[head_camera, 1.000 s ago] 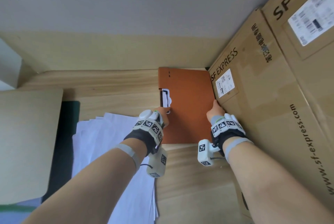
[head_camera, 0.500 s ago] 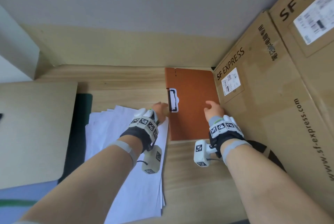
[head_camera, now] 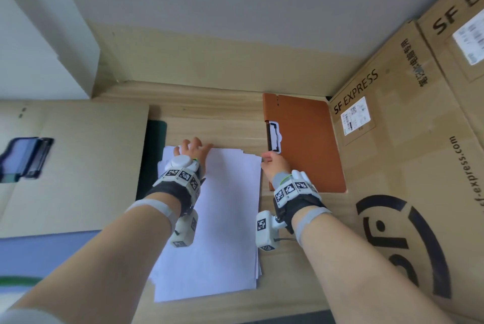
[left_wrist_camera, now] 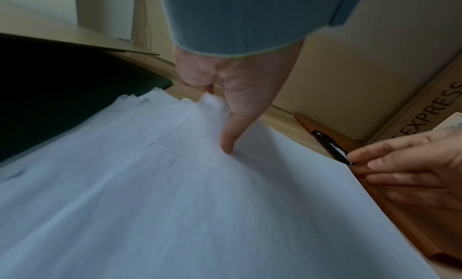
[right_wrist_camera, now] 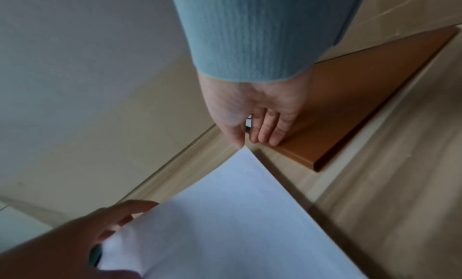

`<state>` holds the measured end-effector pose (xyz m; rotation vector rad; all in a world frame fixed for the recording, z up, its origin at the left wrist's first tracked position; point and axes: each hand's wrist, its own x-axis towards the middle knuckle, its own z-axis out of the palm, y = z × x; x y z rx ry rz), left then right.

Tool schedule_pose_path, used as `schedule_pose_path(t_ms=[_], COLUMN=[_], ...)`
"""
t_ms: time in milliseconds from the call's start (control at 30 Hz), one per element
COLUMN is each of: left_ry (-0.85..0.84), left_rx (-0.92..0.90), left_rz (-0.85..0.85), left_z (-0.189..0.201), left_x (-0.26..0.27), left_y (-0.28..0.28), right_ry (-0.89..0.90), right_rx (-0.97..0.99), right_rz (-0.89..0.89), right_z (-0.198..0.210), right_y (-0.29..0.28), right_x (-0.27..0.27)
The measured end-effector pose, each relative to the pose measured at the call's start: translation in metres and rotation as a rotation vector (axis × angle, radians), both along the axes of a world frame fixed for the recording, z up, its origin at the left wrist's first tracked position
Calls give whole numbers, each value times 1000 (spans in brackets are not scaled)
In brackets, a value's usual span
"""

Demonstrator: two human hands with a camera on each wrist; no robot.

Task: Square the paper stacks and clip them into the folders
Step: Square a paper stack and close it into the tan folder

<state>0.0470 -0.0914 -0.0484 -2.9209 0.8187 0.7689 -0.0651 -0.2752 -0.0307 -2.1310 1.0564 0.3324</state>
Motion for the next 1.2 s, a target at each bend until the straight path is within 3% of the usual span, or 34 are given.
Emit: schedule_pose_path(t_ms=[133, 267, 433, 633, 733, 900, 1067, 1200], left_ry=[98, 230, 249, 266, 273, 316, 382, 300], left_rx=[-38, -188, -362, -373, -342, -213, -289, -217], left_rz=[31, 88, 145, 280, 374, 380, 415, 436], left_z=[-1, 2, 9, 4, 1, 4, 1, 1], left_x=[4, 9, 7, 2, 1, 3, 2, 0], left_y=[10, 27, 38, 59, 70, 73, 67, 64], right_ry=[-37, -70, -24, 123, 134, 143, 109, 75], right_rx=[78, 106, 70, -13, -14, -26, -5, 13], right_rz=[-56, -122, -158, -95, -146, -186, -183, -199], right_z=[-1, -3, -2, -3, -2, 0, 1, 2], right_y=[16, 33, 42, 45, 43, 43, 54, 58], right_x=[-2, -8, -14, -19, -23, -30, -31, -30])
